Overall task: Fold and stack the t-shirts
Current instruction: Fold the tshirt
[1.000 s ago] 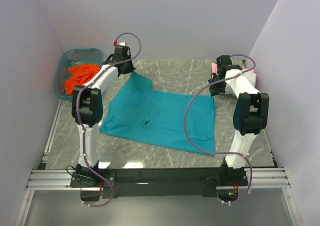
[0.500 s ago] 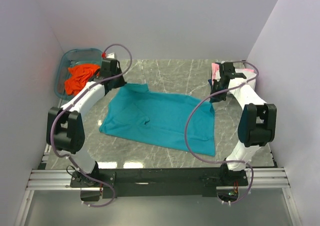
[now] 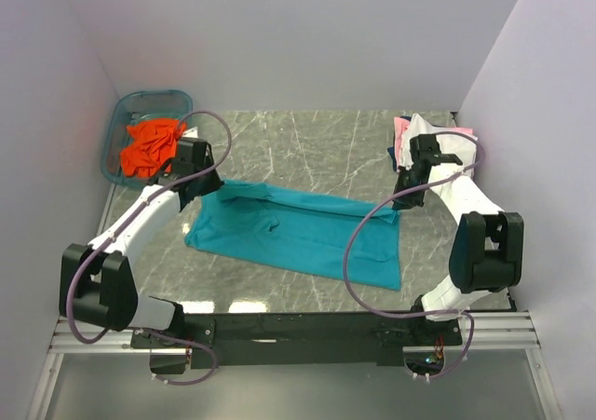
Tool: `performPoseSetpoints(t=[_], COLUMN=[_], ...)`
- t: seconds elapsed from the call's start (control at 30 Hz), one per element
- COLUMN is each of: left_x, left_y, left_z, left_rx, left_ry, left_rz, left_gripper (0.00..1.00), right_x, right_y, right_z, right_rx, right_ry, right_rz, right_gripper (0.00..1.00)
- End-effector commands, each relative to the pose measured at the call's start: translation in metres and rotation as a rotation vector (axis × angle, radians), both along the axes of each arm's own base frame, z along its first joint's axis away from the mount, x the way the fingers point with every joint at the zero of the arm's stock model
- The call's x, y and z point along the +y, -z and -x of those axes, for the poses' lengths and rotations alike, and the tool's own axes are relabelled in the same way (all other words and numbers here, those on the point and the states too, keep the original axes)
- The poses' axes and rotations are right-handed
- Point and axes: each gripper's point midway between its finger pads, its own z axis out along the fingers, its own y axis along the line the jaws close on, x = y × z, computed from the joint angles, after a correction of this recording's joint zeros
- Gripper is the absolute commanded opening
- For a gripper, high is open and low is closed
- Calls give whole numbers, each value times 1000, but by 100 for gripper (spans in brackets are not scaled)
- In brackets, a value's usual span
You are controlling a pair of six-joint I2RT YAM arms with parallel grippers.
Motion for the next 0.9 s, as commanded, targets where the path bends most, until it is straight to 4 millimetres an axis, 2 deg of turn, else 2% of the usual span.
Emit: performPoseSetpoints(t=[0.0,0.53,0.87], left_x=[7,23,21], left_y=[-7,10,18], left_z=[11,50,68], left_rx=[-15,43,74], left_ry=[-44,-123,-136], left_rz=[6,5,43], left_gripper=[0,0,0], right_x=[0,4,4], right_y=[-13,2,13], right_z=[4,49,76], right_rx=[-45,26,75], right_ry=[10,27,28], right_rz=[-10,-15,15], right_gripper=[0,0,0])
